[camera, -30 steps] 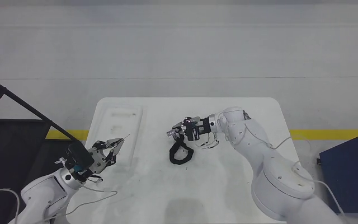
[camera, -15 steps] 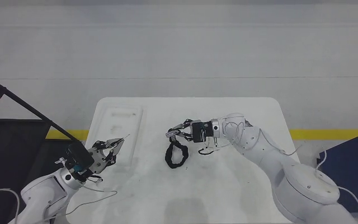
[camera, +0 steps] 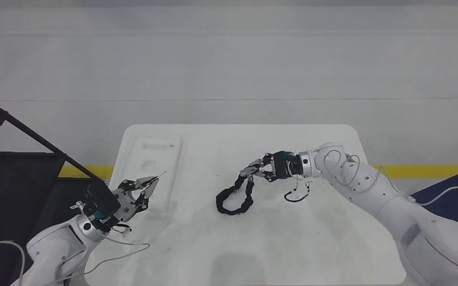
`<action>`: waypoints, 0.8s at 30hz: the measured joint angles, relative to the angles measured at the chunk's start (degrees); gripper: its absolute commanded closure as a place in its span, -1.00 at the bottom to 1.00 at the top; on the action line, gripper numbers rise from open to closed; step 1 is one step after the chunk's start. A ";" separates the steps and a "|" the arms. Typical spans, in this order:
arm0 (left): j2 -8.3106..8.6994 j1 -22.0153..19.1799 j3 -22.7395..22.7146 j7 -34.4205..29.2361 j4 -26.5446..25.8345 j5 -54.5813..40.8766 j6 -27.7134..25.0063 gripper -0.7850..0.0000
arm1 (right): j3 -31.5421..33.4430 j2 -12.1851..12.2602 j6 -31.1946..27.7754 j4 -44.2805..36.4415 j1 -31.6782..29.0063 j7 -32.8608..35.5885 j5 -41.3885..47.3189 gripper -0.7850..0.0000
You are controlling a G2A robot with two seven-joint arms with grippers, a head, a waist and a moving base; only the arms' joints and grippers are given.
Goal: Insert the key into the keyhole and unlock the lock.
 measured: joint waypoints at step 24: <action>0.00 0.00 0.00 0.00 0.00 0.00 0.00 1.00 | 1.81 3.70 -4.28 -6.41 -0.86 5.63 -0.21 1.00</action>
